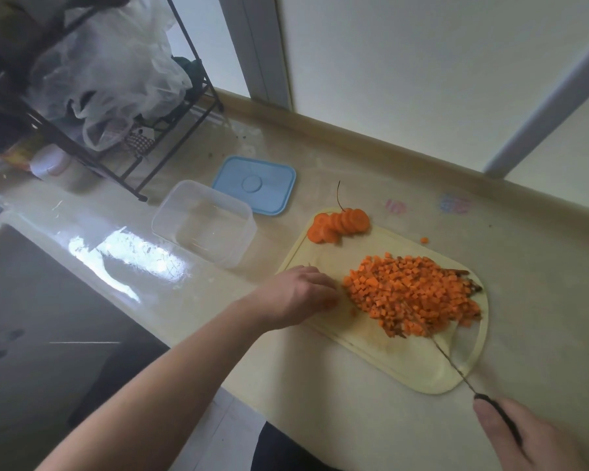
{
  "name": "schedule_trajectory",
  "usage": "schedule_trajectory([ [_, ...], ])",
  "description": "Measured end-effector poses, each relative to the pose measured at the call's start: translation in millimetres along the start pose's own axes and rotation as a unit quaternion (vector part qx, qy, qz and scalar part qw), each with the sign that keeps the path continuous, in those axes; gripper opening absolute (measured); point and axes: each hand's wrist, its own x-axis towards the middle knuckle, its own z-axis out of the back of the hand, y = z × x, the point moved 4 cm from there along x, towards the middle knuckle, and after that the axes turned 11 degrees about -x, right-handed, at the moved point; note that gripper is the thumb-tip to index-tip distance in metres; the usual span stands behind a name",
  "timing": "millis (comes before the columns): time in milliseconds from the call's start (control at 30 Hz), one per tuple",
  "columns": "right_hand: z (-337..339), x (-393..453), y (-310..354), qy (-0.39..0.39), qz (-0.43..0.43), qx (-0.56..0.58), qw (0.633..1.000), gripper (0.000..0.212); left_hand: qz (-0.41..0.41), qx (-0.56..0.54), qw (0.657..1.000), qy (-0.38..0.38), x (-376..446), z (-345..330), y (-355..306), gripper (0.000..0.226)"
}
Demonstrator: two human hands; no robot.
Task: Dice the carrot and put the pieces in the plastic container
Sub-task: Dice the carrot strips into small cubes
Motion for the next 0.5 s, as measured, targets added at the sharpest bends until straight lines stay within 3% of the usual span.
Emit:
schedule_trajectory([
  [33,1.7,-2.0,7.7,0.020,-0.003,0.022,1.000,0.079,0.003,0.001,1.000,-0.017,-2.3,-0.8,0.1,0.034],
  [133,-10.5,-6.7,27.0,0.080,0.011,0.091,0.993,0.027,0.056,-0.001,0.992,-0.110,-15.7,-8.2,-0.7,0.027],
  [167,-17.7,-8.0,34.4,0.124,0.003,0.115,0.986,0.034,0.075,-0.001,0.987,-0.144,-21.1,-13.3,-3.4,0.023],
  [233,-37.5,-6.2,41.8,0.163,-0.012,0.139,0.977,0.072,0.116,-0.006,0.970,-0.213,-31.1,-25.2,-8.3,0.018],
  [267,-47.0,-4.1,45.8,0.174,-0.002,0.153,0.973,0.075,0.142,-0.014,0.959,-0.246,-36.0,-31.1,-10.3,0.018],
  [367,-58.8,6.3,73.4,0.185,0.034,0.149,0.971,0.049,0.224,-0.056,0.919,-0.320,-45.3,-44.8,-17.2,0.019],
  [500,-62.0,13.1,83.8,0.187,0.084,0.108,0.973,0.041,0.246,-0.081,0.901,-0.348,-44.2,-58.4,-25.5,0.020],
])
